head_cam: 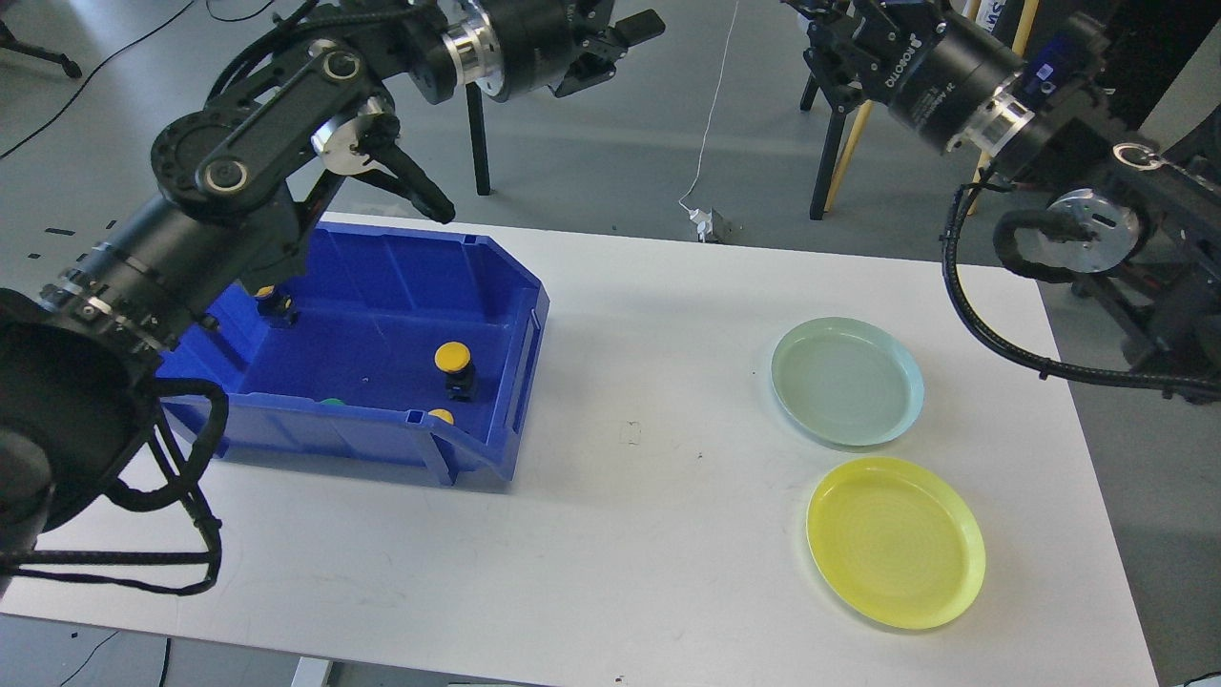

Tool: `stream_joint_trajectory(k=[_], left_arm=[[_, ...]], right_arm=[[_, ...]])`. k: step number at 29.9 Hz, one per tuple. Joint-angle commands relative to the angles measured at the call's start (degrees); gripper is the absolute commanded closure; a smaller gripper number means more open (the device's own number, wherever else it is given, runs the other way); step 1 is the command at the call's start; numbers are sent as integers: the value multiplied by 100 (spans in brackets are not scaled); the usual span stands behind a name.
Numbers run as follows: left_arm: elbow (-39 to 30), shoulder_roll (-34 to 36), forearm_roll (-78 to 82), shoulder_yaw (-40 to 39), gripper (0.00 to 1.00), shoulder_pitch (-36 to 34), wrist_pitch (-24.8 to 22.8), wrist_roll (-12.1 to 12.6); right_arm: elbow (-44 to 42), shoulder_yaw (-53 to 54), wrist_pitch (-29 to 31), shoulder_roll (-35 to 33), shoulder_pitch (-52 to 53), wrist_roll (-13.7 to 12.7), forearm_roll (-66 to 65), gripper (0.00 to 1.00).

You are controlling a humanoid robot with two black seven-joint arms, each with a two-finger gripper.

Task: Pass button and place on color plate
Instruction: 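Carry the green button with the right gripper over the pale green plate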

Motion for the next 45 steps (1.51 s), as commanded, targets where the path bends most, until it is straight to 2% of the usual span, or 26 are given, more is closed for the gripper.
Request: stream_joint_trajectory(k=[1,8,11,17,21,25,32,35,41,45], left_arm=[[-5,565,3,-1,7,43,-2,-48],[-23,1235,12,-19,7,69,-2,-444],[-23,1235,21,-80,6,69,-2,-479],[-23,1095,21,-98,5,69,-2,-611],[-32,1042,21,-98,5,69,-2,-620],[-40,1033,21,-72,5,69,-2,-620],[-49,1077,21,-1,5,60,-2,-594],[-49,1086,21,8,5,69,-2,-567],[-58,1095,109,16,5,139,-2,-541],[-119,1130,127,16,5,148,-2,-532]], right_arm=[[-153,-249,1,-469,-182,-86,-1,73],[-688,-1286,1,-699,-1192,-59,-9,71],[-1223,-1568,-26,-602,-1535,-33,-9,69],[-2542,-2034,-8,425,-1721,-15,-9,65],[-2904,-2219,1,874,-1703,-15,-9,60],[-2957,-2254,-17,1015,-1686,-15,-18,51],[-2913,-2237,36,936,-1650,-24,-1,26],[-2869,-2237,71,796,-1650,-24,8,20],[-2851,-2237,370,717,-1650,-15,8,16],[-2843,-2237,370,708,-1633,-24,8,4]])
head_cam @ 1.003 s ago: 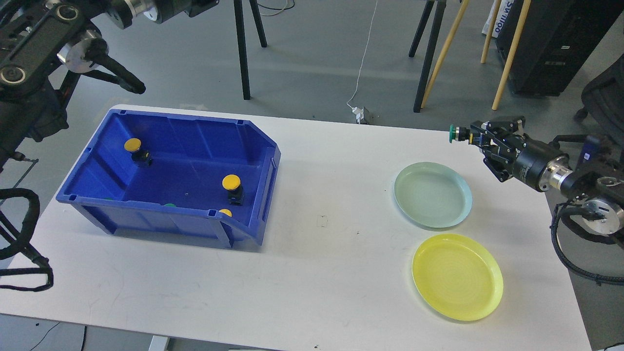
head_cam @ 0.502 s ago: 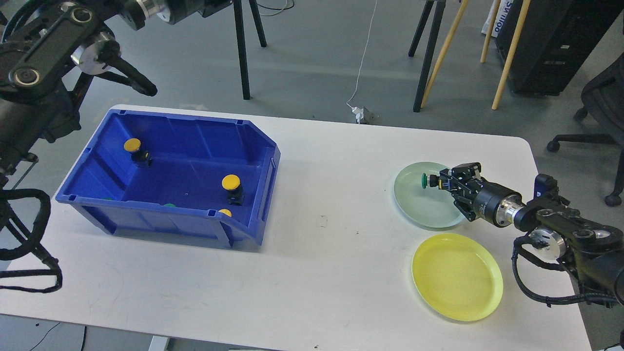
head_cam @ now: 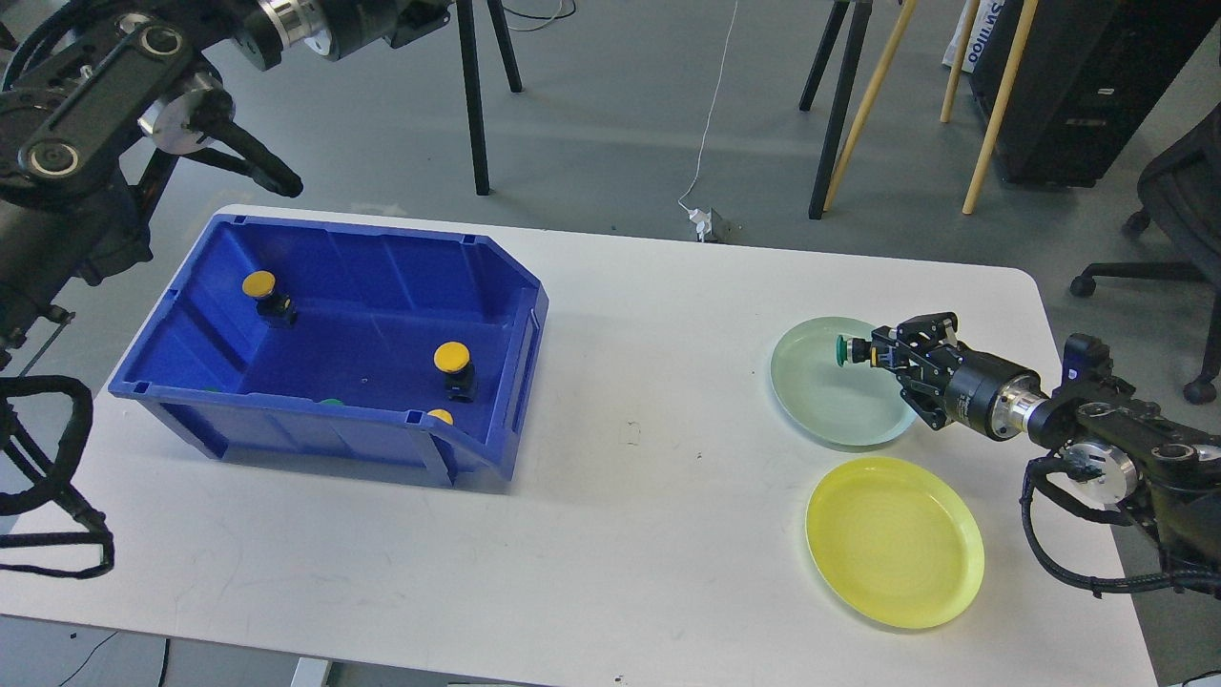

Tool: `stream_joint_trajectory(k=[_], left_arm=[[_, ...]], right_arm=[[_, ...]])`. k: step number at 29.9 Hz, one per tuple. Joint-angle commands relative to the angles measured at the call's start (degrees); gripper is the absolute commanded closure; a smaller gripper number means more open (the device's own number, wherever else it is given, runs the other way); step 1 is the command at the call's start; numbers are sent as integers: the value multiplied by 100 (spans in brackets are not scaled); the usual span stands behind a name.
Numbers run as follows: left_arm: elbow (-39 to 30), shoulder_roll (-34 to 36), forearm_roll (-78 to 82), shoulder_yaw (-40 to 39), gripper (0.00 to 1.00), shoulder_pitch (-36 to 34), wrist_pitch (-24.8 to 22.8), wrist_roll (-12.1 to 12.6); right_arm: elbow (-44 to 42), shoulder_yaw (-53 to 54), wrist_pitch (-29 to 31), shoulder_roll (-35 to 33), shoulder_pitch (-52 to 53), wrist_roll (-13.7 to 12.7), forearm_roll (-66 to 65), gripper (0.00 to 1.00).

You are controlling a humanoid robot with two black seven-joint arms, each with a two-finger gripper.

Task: Pass button and place on color plate
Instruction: 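Carry the green button with the right gripper over the pale green plate, then release the green button onto the pale green plate and withdraw right gripper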

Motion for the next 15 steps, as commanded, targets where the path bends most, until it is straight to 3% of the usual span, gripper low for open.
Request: stream_joint_trajectory(k=[1,13,15], left_arm=[[-59,26,6,-1,5,5,0,19],[-68,35,6,-1,5,14,0,11],[-68,35,6,-1,5,14,0,11]], right_arm=[[6,0,10,-11,16,0,-8,4],[-38,-17,10,-46,60,17,-43,1],[-20,-9,-52,-38,52,105,-79,7]])
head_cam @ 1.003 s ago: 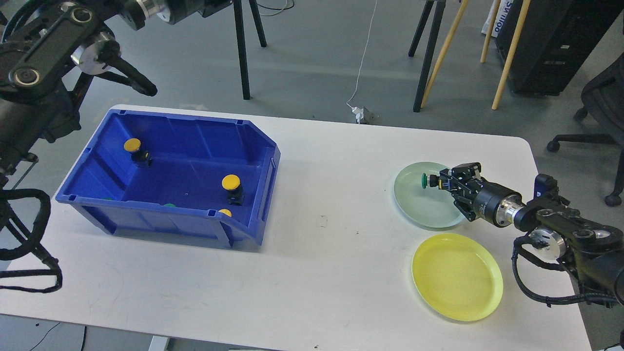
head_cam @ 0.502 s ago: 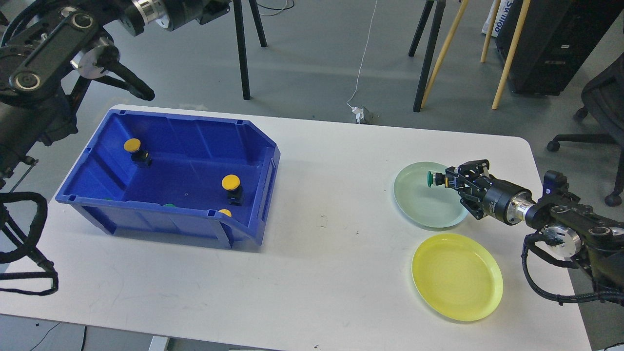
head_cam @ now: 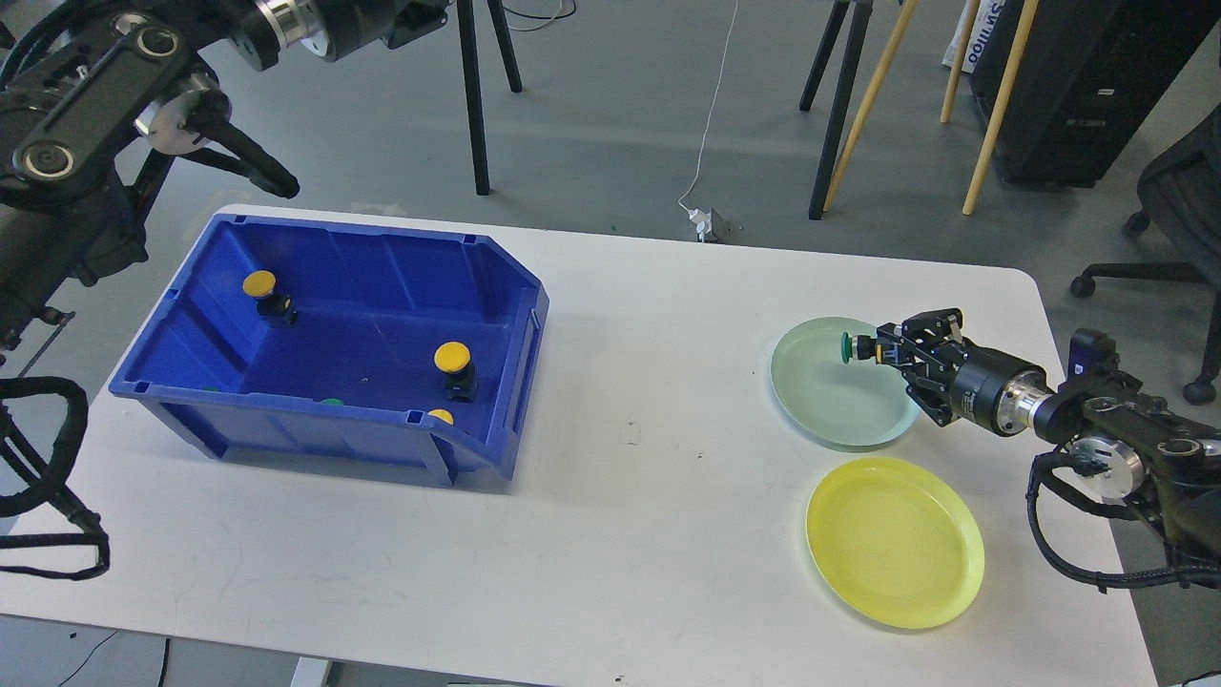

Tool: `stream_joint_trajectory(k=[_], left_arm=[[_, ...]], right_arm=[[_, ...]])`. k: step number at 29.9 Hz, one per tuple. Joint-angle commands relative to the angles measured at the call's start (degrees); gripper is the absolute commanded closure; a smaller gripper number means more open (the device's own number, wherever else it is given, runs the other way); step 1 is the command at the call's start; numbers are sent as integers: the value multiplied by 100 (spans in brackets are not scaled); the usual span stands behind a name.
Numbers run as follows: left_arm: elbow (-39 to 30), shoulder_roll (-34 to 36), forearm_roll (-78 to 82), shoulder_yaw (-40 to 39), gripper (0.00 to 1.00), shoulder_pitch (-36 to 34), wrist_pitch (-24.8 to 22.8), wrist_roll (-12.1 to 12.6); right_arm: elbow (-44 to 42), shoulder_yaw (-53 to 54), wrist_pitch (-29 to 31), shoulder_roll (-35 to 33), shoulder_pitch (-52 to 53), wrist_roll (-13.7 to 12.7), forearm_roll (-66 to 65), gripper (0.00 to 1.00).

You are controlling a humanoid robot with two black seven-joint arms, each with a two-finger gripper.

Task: Pass button and place on color plate
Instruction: 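Release the green button onto the pale green plate and withdraw right gripper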

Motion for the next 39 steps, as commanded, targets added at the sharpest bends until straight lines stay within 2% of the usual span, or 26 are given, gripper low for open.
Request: stream_joint_trajectory(k=[1,3,4,7,9,11,12,16,17,19,20,21,22,29,35,39], left_arm=[[0,0,-3,0,5,0,0,-9],[0,0,-3,0,5,0,0,-9],[0,0,-3,0,5,0,0,-9],[0,0,-3,0,5,9,0,-9],[0,0,6,0,5,26,0,-9],[0,0,6,0,5,35,0,-9],[9,0,6,0,5,35,0,-9],[9,0,6,0,5,44,0,-9],[9,0,6,0,5,35,0,-9],[9,0,6,0,5,44,0,-9],[9,0,6,0,5,44,0,-9],[9,0,6,0,5,44,0,-9],[9,0,6,0,5,44,0,-9],[9,0,6,0,5,44,0,-9],[9,0,6,8,5,52,0,-1],[-52,43,85,139,5,35,0,96]], right_arm=[[0,6,-76,6,-13,236,-46,14],[17,-3,-77,6,-13,509,-46,27],[18,6,-77,6,-13,562,-54,33],[0,-3,-59,6,-13,572,-54,55],[-18,-3,-50,6,-13,510,-81,79],[-9,-3,-33,6,-21,379,-151,96],[0,-3,-24,15,-21,317,-177,100],[9,-3,-24,15,-21,176,-186,100],[-26,-3,-24,15,-13,159,-186,92],[-18,6,-24,23,-4,89,-178,59],[-9,32,-24,32,-4,27,-169,39],[-18,84,-67,50,-4,-43,-134,6],[-26,120,-59,67,-4,-79,-90,3],[-9,182,-15,32,5,-202,-90,1],[-26,190,-24,-3,-4,-193,-90,1],[9,637,11,-371,-4,-184,-63,1]])
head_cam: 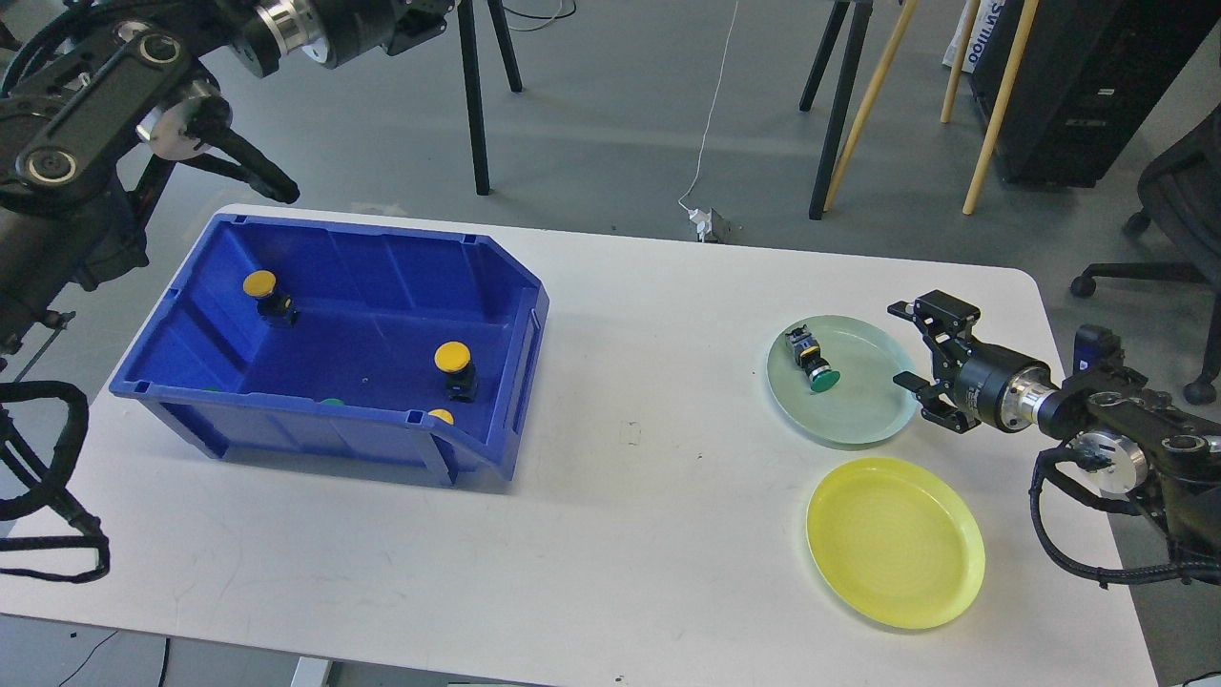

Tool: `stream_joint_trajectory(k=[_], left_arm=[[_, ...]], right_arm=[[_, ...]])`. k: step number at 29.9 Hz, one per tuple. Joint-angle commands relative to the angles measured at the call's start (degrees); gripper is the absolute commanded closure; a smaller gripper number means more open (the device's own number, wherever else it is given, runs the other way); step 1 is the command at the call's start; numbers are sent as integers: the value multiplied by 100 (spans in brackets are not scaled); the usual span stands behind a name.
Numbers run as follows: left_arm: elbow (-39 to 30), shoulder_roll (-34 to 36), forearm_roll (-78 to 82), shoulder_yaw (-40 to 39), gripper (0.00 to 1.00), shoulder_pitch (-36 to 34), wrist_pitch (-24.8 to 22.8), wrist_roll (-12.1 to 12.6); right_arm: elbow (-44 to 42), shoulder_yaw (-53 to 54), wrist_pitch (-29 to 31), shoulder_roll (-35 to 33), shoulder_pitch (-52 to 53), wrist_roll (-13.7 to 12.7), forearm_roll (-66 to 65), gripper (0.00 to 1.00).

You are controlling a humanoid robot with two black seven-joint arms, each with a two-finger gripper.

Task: Pass button and place on color plate
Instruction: 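Release the green button onto the pale green plate and withdraw right gripper, then lower the left gripper into the bin and grasp a yellow button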

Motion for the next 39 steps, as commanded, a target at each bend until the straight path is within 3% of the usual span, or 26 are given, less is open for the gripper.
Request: stream_joint_trajectory(k=[1,4,10,15,21,27,30,39], left_arm=[[-135,174,182,290,5,-16,0,132],[-678,718,595,808,5,-25,0,194],[-2102,2063,1149,2012,5,54,0,291],[-2658,2530,2439,2690,5,150,0,326],[-2518,2163,4119,2876,5,870,0,326],[-1526,1047,5297,2841,5,1477,0,318],[-1103,800,5422,2840,5,1531,0,274],[-769,334,5360,2788,5,1513,0,203]], right_arm=[[49,592,60,-398,-3,-1,15,1],[49,980,347,-758,-3,-9,15,1],[23,1025,347,-1567,85,-9,6,2],[31,1007,347,-2068,76,-1,6,2],[23,990,347,-2420,58,-1,-3,2],[14,981,347,-2429,5,8,-3,2],[5,972,347,-2421,-21,8,-3,2],[-4,946,347,-2394,-100,8,-11,2]])
